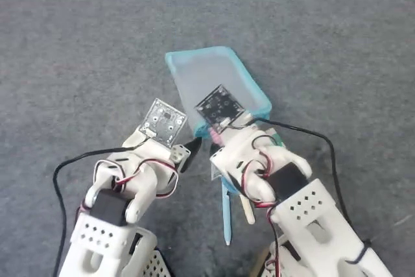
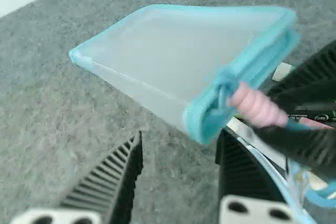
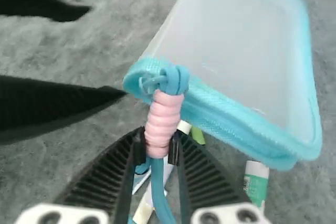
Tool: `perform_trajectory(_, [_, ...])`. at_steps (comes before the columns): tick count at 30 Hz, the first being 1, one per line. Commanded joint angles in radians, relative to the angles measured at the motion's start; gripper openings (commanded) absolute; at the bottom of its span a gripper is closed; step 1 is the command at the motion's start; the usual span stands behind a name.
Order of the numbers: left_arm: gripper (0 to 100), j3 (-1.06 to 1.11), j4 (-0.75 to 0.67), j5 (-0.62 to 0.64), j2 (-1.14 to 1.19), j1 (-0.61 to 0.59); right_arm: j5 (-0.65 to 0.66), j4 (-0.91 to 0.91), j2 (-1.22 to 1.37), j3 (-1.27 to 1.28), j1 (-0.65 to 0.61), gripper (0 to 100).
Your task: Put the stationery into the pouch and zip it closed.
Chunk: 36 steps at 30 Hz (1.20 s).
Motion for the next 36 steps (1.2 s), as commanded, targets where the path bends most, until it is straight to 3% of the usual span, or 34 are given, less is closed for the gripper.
perform_trajectory(1, [22,-0.013,-0.055,-0.012,0.051,0.011,-0.009,0.005,-0.002,-0.066,-0.021,0.6])
perform_trajectory(6, [22,0.013,-0.123,-0.012,0.087,-0.006,0.017,0.033,-0.012,-0.071,-0.021,0.6])
perform_trajectory(12, [22,0.022,-0.230,-0.014,0.180,-0.109,0.044,0.084,-0.041,-0.086,-0.019,0.6])
perform_trajectory(18, [22,0.019,-0.321,0.011,0.279,-0.176,0.141,0.127,-0.041,-0.051,0.008,0.6])
perform_trajectory(32, [22,0.021,-0.318,0.048,0.249,-0.184,0.201,0.058,0.067,0.003,0.183,0.6])
perform_trajectory(36, [22,0.018,-0.321,0.049,0.252,-0.247,0.206,0.051,0.076,-0.005,0.240,0.6])
